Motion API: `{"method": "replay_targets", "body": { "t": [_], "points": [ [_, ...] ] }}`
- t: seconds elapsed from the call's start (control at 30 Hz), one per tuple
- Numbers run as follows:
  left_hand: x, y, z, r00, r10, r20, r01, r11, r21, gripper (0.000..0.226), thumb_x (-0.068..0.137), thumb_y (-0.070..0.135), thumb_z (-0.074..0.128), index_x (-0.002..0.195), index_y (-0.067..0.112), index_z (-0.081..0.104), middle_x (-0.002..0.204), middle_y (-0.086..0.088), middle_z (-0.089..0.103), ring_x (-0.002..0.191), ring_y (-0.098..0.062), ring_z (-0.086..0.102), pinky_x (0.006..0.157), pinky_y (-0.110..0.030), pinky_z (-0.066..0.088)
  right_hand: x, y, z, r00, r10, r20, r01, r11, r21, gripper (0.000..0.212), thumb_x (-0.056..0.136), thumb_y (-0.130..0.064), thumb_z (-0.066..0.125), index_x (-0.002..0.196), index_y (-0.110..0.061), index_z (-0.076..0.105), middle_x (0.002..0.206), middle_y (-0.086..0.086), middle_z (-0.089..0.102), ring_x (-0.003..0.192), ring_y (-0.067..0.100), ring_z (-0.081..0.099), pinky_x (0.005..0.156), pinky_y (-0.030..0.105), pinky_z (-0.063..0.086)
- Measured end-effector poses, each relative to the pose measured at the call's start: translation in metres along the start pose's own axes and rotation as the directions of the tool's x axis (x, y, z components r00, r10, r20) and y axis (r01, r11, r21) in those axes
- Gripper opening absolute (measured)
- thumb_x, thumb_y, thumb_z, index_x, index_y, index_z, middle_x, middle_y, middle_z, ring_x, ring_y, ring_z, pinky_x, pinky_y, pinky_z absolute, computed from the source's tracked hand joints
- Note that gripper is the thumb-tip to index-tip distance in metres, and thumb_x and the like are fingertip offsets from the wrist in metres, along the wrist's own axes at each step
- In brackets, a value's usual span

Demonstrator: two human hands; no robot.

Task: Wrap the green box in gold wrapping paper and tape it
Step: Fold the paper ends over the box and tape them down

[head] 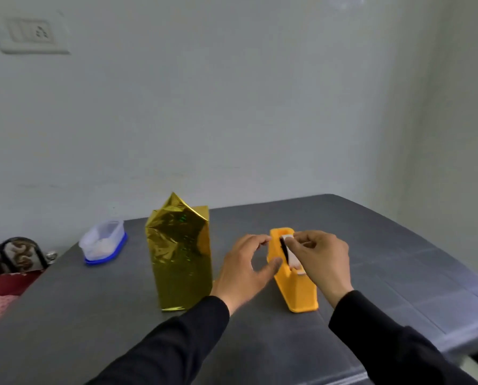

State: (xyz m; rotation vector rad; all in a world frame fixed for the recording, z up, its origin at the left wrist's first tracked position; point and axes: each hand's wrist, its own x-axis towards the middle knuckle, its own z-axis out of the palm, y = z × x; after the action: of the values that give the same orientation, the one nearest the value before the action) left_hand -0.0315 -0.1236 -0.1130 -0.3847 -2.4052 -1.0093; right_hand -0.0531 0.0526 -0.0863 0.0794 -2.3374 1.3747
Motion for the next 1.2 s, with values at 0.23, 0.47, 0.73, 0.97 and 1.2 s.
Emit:
{"method": "replay_targets", "body": {
  "t": [0.23,0.47,0.73,0.97,1.2],
  "points": [
    [-0.011,-0.030,0.064,0.947,-0.174,0.270,0.168,0.985,0.048,0.092,0.085,0.087,0.042,0.160,0.044,0.012,0.168,0.021,0.009,0.154,-0.005,0.011,0.123,-0.045,0.016,0.009,0.030,-0.020,0.782,0.503,0.369,-0.505,0.857,-0.097,0.035,0.085,-0.052,0.076,0.095,-0.019,0.070,0.108,0.003,0.064,0.098,0.021,0.061,0.072,0.043,0.063],
    [-0.013,-0.034,0.069,0.947,-0.123,0.298,0.104,0.991,0.080,0.080,0.091,0.083,0.031,0.158,0.052,-0.001,0.166,0.030,-0.003,0.154,-0.005,0.009,0.122,-0.050,0.013,0.020,0.020,-0.018,0.604,0.608,0.515,-0.716,0.698,0.016,0.033,0.083,-0.023,0.086,0.101,-0.007,0.063,0.142,0.012,0.051,0.122,0.042,0.054,0.083,0.066,0.058],
    [-0.015,-0.035,0.073,0.954,-0.097,0.284,0.074,0.993,0.091,0.083,0.088,0.088,0.023,0.158,0.051,-0.004,0.164,0.034,-0.007,0.153,-0.003,0.016,0.122,-0.049,0.020,0.015,0.018,-0.019,0.651,0.583,0.486,-0.749,0.597,0.287,0.055,0.080,-0.010,0.085,0.127,0.002,0.059,0.147,0.016,0.051,0.139,0.052,0.040,0.098,0.082,0.037],
    [-0.015,-0.038,0.074,0.947,-0.095,0.308,0.076,0.994,0.073,0.082,0.090,0.086,0.025,0.158,0.050,-0.007,0.165,0.033,-0.008,0.153,-0.007,0.021,0.123,-0.052,0.025,-0.027,0.045,-0.016,0.756,0.501,0.420,-0.653,0.617,0.439,0.025,0.085,-0.010,0.082,0.105,0.000,0.070,0.119,0.005,0.072,0.115,0.030,0.064,0.103,0.056,0.052],
    [-0.016,-0.034,0.070,0.929,-0.124,0.350,0.123,0.992,0.024,0.084,0.085,0.089,0.016,0.156,0.054,-0.009,0.164,0.033,-0.008,0.154,-0.004,0.015,0.126,-0.053,0.015,-0.034,0.060,-0.011,0.888,0.312,0.337,-0.424,0.841,0.338,0.025,0.090,-0.026,0.078,0.069,-0.015,0.071,0.107,-0.013,0.071,0.091,0.002,0.065,0.078,0.023,0.053]
  ]
}}
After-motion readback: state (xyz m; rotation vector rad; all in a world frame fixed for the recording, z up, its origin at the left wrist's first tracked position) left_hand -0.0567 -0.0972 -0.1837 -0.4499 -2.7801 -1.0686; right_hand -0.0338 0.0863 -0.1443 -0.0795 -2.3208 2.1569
